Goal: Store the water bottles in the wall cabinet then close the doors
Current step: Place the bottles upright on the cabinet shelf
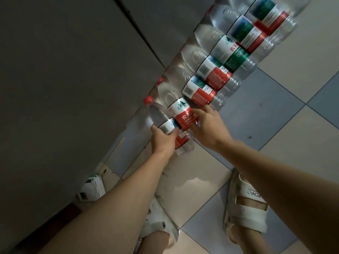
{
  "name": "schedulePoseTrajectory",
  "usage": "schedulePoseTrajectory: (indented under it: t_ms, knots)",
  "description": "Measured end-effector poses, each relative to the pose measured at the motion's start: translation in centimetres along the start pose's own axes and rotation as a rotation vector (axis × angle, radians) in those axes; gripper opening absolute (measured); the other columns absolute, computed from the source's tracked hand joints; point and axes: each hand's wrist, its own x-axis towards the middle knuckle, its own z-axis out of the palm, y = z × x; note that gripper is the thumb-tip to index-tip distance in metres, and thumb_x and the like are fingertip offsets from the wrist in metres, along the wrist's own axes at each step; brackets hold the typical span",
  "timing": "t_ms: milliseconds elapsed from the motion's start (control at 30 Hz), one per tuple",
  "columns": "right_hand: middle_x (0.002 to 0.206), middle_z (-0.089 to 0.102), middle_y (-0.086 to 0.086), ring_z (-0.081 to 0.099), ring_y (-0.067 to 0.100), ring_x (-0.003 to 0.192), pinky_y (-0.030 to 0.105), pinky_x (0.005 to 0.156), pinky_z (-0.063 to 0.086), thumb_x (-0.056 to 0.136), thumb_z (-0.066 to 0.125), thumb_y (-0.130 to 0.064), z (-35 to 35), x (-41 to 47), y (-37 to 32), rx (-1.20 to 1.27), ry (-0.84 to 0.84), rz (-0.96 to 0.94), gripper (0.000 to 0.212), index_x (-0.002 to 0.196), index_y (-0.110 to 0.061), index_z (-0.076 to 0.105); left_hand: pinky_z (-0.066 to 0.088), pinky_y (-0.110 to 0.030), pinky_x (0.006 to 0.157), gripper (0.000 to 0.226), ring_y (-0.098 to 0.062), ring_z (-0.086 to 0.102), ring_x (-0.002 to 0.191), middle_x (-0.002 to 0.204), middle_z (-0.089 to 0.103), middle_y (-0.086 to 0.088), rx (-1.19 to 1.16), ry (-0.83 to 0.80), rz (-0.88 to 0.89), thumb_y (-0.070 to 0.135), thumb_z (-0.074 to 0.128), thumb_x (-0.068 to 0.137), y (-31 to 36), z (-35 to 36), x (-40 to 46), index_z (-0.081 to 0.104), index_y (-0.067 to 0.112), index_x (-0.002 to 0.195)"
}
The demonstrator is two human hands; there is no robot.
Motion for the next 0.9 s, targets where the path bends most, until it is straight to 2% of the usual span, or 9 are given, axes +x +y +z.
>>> schedulePoseTrajectory:
  t_ms: [100, 233, 300, 400, 467, 567, 633, 767, 900]
  knots:
    - [0.143, 0.049, 0.003, 0.048, 0.027, 0.129, 0.046, 0.104, 0.046, 0.095, 0.065, -0.038, -0.2, -0.2, -0.2, 0.001, -0.094, 0.030, 0.055, 0.145, -0.025, 0.046, 0.056, -0.042, 0.094, 0.063, -0.025, 0.067, 0.108, 0.125, 0.065, -0.004, 0.089, -0.064, -0.047, 0.029, 0.081, 0.084, -1.3, -0.5, -1.1, 0.042, 0.020, 0.133]
    - [0.133, 0.056, 0.006, 0.058, 0.026, 0.116, 0.042, 0.095, 0.051, 0.090, 0.073, -0.033, 0.2, -0.4, -0.4, 0.041, -0.193, 0.073, 0.056, 0.135, -0.024, 0.042, 0.056, -0.050, 0.096, 0.057, -0.026, 0.068, 0.108, 0.123, 0.067, -0.005, 0.075, -0.111, -0.104, 0.025, 0.082, 0.084, -2.3, -1.2, -1.2, 0.046, 0.021, 0.129]
    - [0.130, 0.058, 0.008, 0.060, 0.026, 0.112, 0.046, 0.094, 0.054, 0.089, 0.074, -0.035, 0.3, 0.3, -1.1, 0.047, -0.164, 0.084, 0.057, 0.133, -0.022, 0.041, 0.057, -0.049, 0.095, 0.056, -0.026, 0.069, 0.106, 0.121, 0.068, -0.005, 0.053, -0.107, -0.079, 0.028, 0.082, 0.084, -2.2, -1.7, -0.8, 0.047, 0.021, 0.127]
    - [0.134, 0.056, 0.010, 0.057, 0.030, 0.117, 0.049, 0.097, 0.052, 0.090, 0.071, -0.037, 0.8, 2.1, -2.6, 0.073, -0.068, 0.074, 0.066, 0.143, -0.020, 0.036, 0.057, -0.047, 0.093, 0.065, -0.024, 0.068, 0.104, 0.119, 0.067, -0.003, 0.012, -0.076, -0.007, 0.032, 0.084, 0.081, -1.5, -2.3, 0.4, 0.046, 0.020, 0.132]
    - [0.140, 0.052, 0.011, 0.053, 0.032, 0.124, 0.048, 0.100, 0.049, 0.092, 0.068, -0.041, 1.6, 3.4, -3.6, 0.077, -0.018, 0.068, 0.073, 0.150, -0.018, 0.031, 0.058, -0.039, 0.085, 0.066, -0.021, 0.068, 0.101, 0.120, 0.067, -0.003, 0.013, -0.064, 0.028, 0.031, 0.084, 0.079, -0.8, -2.4, 1.2, 0.048, 0.019, 0.133]
    - [0.143, 0.047, 0.012, 0.048, 0.034, 0.126, 0.047, 0.100, 0.046, 0.093, 0.067, -0.038, 3.0, 4.8, -4.3, 0.069, 0.050, 0.079, 0.073, 0.151, -0.017, 0.029, 0.050, -0.027, 0.063, 0.059, -0.012, 0.067, 0.090, 0.113, 0.068, 0.002, 0.003, -0.079, 0.031, 0.031, 0.085, 0.078, 0.0, -2.5, 1.9, 0.052, 0.025, 0.126]
    - [0.144, 0.044, 0.012, 0.046, 0.034, 0.125, 0.046, 0.101, 0.044, 0.091, 0.069, -0.035, 3.7, 5.2, -4.3, 0.084, 0.082, 0.088, 0.074, 0.151, -0.017, 0.029, 0.047, -0.025, 0.060, 0.058, -0.010, 0.068, 0.089, 0.110, 0.069, 0.004, -0.034, -0.112, 0.008, 0.030, 0.085, 0.079, 0.2, -2.5, 2.1, 0.053, 0.027, 0.128]
    - [0.147, 0.042, 0.012, 0.045, 0.034, 0.130, 0.043, 0.108, 0.041, 0.086, 0.073, -0.030, 3.6, 5.1, -3.7, 0.176, 0.076, 0.104, 0.081, 0.153, -0.017, 0.031, 0.052, -0.027, 0.064, 0.054, -0.012, 0.069, 0.092, 0.109, 0.068, 0.007, -0.063, -0.130, 0.005, 0.027, 0.084, 0.081, 0.1, -3.1, 2.0, 0.053, 0.029, 0.125]
    - [0.141, 0.042, 0.006, 0.042, 0.028, 0.129, 0.039, 0.110, 0.040, 0.083, 0.075, -0.024, 2.6, 3.1, -2.8, 0.263, 0.071, 0.133, 0.085, 0.155, -0.023, 0.031, 0.058, -0.034, 0.083, 0.049, -0.014, 0.070, 0.095, 0.109, 0.071, 0.003, -0.046, -0.126, 0.049, 0.022, 0.086, 0.078, -0.1, -3.6, 1.5, 0.058, 0.025, 0.119]
